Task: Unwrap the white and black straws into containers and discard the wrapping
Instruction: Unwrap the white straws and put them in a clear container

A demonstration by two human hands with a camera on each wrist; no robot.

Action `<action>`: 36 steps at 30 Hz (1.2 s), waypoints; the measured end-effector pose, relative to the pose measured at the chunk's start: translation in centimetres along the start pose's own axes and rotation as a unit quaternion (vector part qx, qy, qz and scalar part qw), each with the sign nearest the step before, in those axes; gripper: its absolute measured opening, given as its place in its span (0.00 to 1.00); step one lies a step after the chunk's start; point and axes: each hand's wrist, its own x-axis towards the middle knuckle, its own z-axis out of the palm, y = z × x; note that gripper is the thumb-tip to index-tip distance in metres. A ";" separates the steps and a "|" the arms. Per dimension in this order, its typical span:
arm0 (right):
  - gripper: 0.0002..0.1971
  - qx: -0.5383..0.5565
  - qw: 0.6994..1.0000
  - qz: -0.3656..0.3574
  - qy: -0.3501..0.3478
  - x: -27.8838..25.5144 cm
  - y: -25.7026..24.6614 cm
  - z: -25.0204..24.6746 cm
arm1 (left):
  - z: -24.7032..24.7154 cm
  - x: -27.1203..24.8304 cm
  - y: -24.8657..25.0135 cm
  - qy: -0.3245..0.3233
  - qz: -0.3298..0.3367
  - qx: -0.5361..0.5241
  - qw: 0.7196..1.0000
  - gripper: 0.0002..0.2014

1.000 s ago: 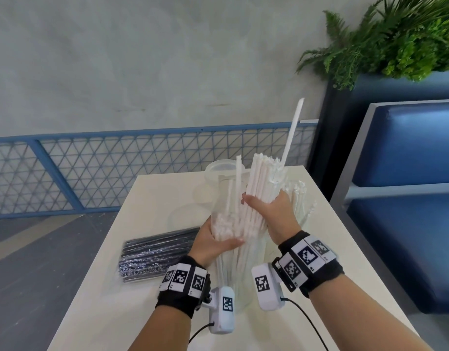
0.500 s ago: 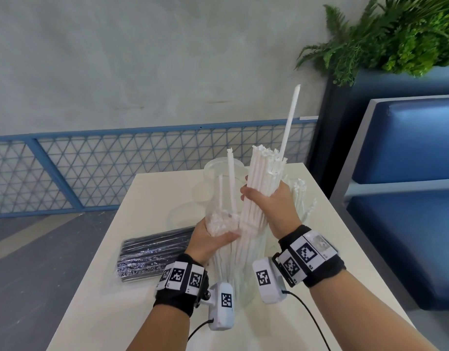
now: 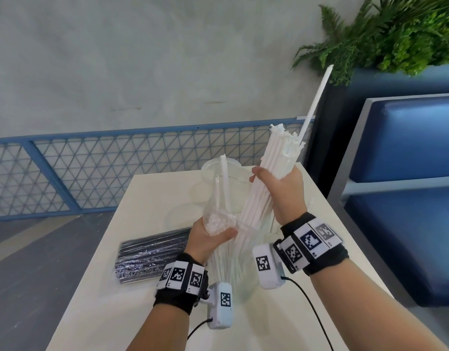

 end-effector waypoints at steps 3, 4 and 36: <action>0.12 0.026 0.999 -0.012 0.033 0.7 -1.3 -0.2 | -0.4 0.0 -0.1 0.003 -0.011 0.008 1.000 0.12; 0.14 0.035 0.998 -0.015 0.044 1.1 -1.7 -0.4 | -0.5 0.1 -0.2 0.006 -0.016 0.010 1.000 0.12; 0.23 -0.016 0.986 -0.030 0.163 2.4 -3.0 -2.1 | -0.8 0.7 -0.9 0.111 -0.009 -0.004 0.994 0.11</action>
